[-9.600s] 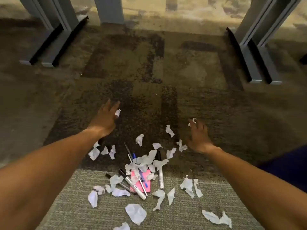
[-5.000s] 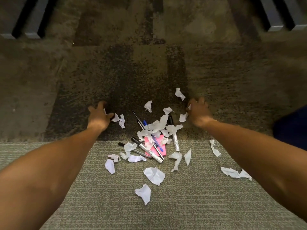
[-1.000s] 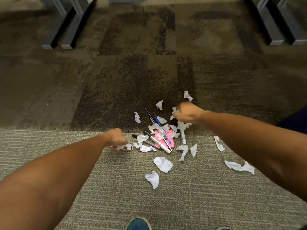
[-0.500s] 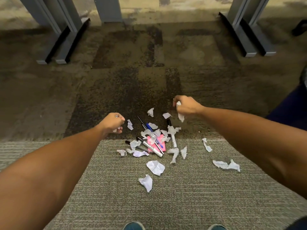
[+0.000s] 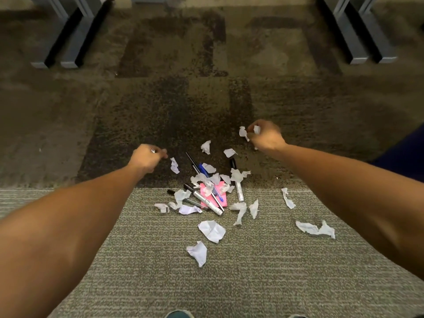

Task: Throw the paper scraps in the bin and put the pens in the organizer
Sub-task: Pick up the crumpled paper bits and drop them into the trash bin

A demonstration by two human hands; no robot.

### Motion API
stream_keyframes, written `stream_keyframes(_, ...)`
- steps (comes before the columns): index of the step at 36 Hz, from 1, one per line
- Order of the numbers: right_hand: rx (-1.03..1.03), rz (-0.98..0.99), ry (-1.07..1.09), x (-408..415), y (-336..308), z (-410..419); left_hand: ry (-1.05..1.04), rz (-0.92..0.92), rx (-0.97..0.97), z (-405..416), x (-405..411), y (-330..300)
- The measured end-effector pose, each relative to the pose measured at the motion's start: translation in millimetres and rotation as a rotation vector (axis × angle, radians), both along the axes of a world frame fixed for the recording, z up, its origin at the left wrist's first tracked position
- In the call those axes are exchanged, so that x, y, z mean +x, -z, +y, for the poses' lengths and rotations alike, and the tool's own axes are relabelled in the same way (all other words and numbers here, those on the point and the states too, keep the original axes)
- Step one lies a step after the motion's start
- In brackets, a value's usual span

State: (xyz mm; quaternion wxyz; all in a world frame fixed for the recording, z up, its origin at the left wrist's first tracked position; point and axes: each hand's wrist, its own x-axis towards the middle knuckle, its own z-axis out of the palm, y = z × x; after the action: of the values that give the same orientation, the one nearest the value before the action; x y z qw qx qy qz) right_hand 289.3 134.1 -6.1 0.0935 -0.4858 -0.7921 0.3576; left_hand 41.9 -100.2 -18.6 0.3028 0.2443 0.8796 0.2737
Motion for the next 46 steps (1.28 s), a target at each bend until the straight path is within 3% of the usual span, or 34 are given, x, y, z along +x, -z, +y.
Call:
stream_keyframes(10, 0.013, -0.124, -0.012, -13.9, 47.1, 7.1, 0.010, -0.011, -0.039, 18.3, 2.1, 39.7)
stream_keyframes(16, -0.011, -0.085, 0.052, -29.1, 65.9, 16.3, -0.096, 0.045, -0.028, 20.4, 7.1, 59.8)
stream_keyframes(24, 0.033, -0.178, 0.063, -40.6, 83.5, 19.7, -0.017, 0.172, -0.004, 22.8, 10.1, 68.0)
stream_keyframes(31, 0.041, -0.200, 0.042, -34.8, 76.4, 13.7, 0.036, 0.235, -0.046, 21.4, 14.6, 62.2)
stream_keyframes(37, -0.058, -0.153, 0.085, -21.0, 56.9, 8.2, 0.016, 0.159, -0.039, 18.5, 15.5, 48.7)
stream_keyframes(46, -0.173, -0.223, -0.052, -4.1, 4.1, 0.7, 0.078, 0.109, -0.051, 22.3, 20.0, 10.6)
